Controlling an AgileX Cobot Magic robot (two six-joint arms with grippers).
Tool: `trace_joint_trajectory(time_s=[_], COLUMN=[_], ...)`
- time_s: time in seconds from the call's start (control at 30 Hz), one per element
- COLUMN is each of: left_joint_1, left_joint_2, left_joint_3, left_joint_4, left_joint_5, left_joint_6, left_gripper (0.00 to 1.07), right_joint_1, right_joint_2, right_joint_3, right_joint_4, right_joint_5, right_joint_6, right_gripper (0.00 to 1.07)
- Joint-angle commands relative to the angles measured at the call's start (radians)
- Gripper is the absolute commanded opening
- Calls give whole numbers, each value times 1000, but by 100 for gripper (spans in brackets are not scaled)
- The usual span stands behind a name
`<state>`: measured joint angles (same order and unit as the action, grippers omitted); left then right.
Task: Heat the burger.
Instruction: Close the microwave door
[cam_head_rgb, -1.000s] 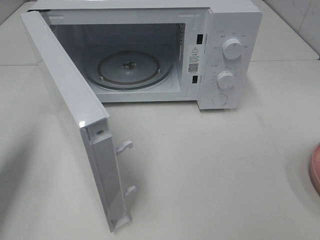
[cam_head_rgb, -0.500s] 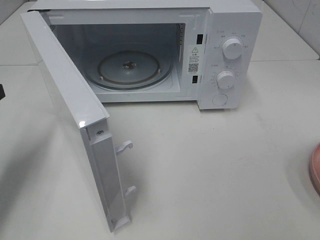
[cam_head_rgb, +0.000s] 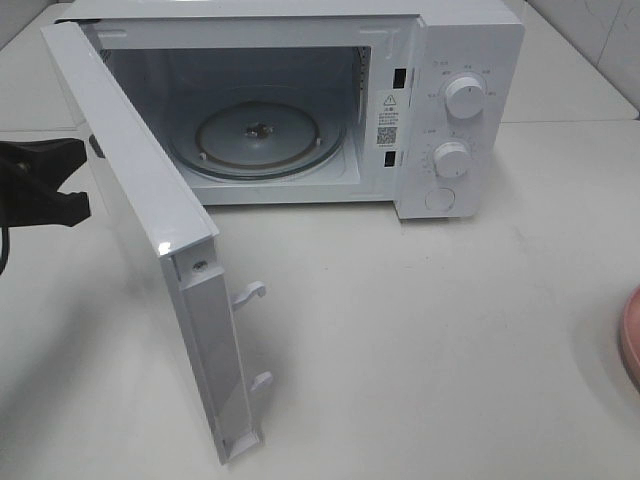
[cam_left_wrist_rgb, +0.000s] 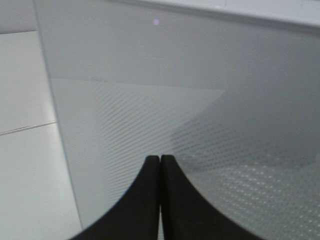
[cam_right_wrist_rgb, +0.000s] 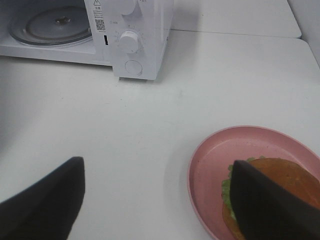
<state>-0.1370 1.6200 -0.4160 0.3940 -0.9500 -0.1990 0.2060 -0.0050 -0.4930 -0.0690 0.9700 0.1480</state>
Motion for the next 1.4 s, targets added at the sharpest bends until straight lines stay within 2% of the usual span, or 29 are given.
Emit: trace_joint_trajectory(time_s=[0.03, 0.43, 0.6, 0.97, 1.23, 1.33, 1.4], left_joint_1=[-29, -111, -176, -249, -313, -320, -348], left_joint_2=[10, 78, 128, 190, 263, 271, 298], left_joint_3=[-22, -103, -169, -259, -392, -407, -466], left_joint_4=[-7, -18, -62, -120, -156, -161, -177], left_joint_5=[-13, -3, -4, 25, 80, 85, 133], left_joint_6=[-9, -12, -12, -11, -9, -9, -9], left_gripper=[0, 0, 0, 0, 0, 0, 0], right_joint_1=[-7, -7, -7, -7, -6, -5, -5], right_joint_2=[-27, -27, -27, -27, -27, -27, -27], right_joint_3=[-1, -1, -1, -1, -1, -1, -1], right_joint_4=[4, 4, 4, 4, 4, 4, 4], right_joint_5=[-9, -9, -9, -9, -9, -9, -9], right_joint_6=[5, 6, 6, 6, 6, 6, 6], right_gripper=[76, 76, 76, 76, 76, 76, 76])
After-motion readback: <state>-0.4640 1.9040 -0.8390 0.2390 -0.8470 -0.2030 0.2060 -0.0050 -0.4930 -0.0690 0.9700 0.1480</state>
